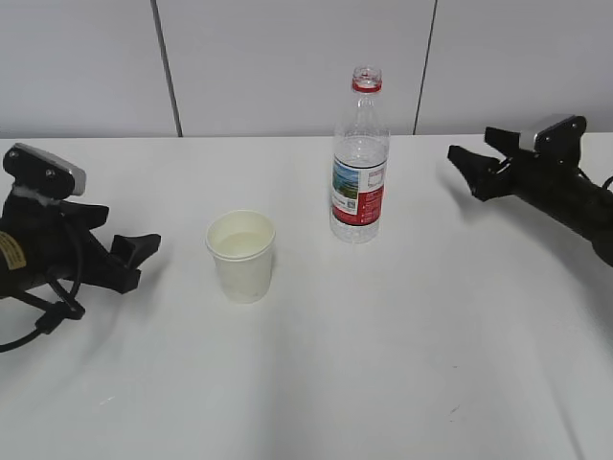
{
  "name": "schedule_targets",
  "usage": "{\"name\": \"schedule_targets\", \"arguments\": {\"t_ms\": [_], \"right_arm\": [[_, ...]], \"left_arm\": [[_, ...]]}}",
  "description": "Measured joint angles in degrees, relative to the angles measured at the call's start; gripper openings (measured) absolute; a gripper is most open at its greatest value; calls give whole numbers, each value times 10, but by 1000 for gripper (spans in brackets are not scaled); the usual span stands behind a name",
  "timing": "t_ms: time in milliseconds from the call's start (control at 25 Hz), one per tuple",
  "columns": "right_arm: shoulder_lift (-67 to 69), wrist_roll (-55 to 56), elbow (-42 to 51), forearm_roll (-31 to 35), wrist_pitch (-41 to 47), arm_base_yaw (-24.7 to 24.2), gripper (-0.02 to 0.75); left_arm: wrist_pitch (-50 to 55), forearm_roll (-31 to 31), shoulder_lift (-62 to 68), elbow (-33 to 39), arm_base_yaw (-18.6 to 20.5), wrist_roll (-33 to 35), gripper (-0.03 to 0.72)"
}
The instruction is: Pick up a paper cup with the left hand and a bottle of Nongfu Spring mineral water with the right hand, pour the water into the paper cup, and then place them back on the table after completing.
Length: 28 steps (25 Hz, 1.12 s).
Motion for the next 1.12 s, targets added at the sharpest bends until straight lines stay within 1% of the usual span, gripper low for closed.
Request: {"name": "schedule_targets", "arguments": {"t_ms": [120, 160, 240, 320, 360, 480, 600, 720, 840, 960, 1120], "right_arm": [[1, -49, 0, 106, 8, -2, 594], [1, -65, 0, 134, 9, -2, 594], [3, -90, 0, 176, 9, -2, 594], [3, -106, 0, 209, 10, -2, 594], [3, -108, 0, 218, 12, -2, 594], [-6, -113, 0, 231, 59, -2, 594], [-34, -104, -16, 234, 142, -2, 594], [-66, -80, -44, 235, 249, -2, 594], [-94, -48, -78, 234, 384, -2, 594], [-116, -9, -112, 219, 507, -2, 594], [-139, 42, -154, 214, 684, -1, 594]], "left_arm": [[-7, -73, -2, 0, 2, 34, 532], [-15, -109, -2, 0, 2, 42, 532], [-47, -190, -2, 2, 2, 57, 532], [-75, -246, -2, -1, 3, 73, 532], [-81, -263, -2, -6, 4, 82, 532], [-69, -277, -2, -32, 4, 95, 532], [-25, -285, -2, -64, 4, 116, 532], [30, -300, -2, -100, 4, 130, 532], [150, -312, -2, -161, 4, 132, 532], [339, -313, -2, -240, 4, 133, 532], [557, -313, -2, -350, 4, 133, 530]]}}
